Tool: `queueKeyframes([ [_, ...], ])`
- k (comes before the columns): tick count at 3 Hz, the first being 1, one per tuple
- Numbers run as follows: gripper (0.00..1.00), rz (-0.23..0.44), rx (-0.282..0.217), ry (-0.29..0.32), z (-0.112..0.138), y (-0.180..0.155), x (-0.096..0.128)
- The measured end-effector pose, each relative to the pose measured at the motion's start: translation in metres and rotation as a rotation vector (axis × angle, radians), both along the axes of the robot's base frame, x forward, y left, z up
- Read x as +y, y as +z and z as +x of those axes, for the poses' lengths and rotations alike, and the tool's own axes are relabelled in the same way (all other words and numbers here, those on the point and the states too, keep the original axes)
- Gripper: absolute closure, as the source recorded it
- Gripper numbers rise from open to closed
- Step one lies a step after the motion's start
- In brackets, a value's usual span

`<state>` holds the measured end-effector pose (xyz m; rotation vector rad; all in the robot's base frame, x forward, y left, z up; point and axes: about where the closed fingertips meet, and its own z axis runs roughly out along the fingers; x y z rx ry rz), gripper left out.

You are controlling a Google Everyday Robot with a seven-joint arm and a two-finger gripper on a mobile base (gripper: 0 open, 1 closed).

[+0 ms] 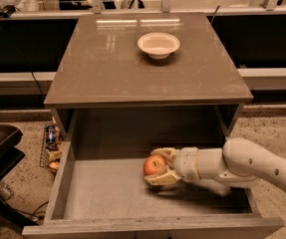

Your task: Pick apple from top drawer and place on counter

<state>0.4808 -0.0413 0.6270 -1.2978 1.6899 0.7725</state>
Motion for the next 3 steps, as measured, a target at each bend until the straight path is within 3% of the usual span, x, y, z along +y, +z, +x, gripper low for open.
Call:
queueKeyframes([
  [1, 1.00, -0.027, -0.026, -0.001, -0.003, 0.024, 0.001],
  [2, 1.00, -0.019, -0.079, 0.005, -0.011, 0.093, 0.000],
  [3, 1.00, -0.020, -0.094, 0.021, -0.014, 0.171, 0.007],
])
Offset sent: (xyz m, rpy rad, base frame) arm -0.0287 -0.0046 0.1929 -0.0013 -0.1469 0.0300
